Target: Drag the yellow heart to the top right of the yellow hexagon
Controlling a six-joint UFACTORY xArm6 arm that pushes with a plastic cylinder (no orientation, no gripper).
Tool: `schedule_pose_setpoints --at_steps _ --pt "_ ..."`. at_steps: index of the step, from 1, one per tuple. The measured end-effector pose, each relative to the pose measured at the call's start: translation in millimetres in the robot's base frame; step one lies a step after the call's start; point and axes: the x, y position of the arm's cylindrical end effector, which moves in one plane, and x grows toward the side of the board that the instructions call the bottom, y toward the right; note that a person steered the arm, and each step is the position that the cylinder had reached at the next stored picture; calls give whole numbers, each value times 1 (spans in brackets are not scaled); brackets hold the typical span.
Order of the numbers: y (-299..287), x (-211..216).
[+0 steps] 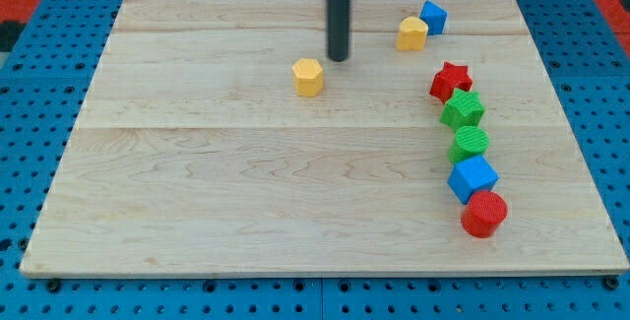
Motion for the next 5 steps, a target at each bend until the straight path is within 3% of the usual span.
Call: schedule_pose_setpoints --at_steps 1,2,3,4,5 --pt "75 23" --pt "153 6" --pt "112 -42" --pt "28 -55" --pt "-36 -41"
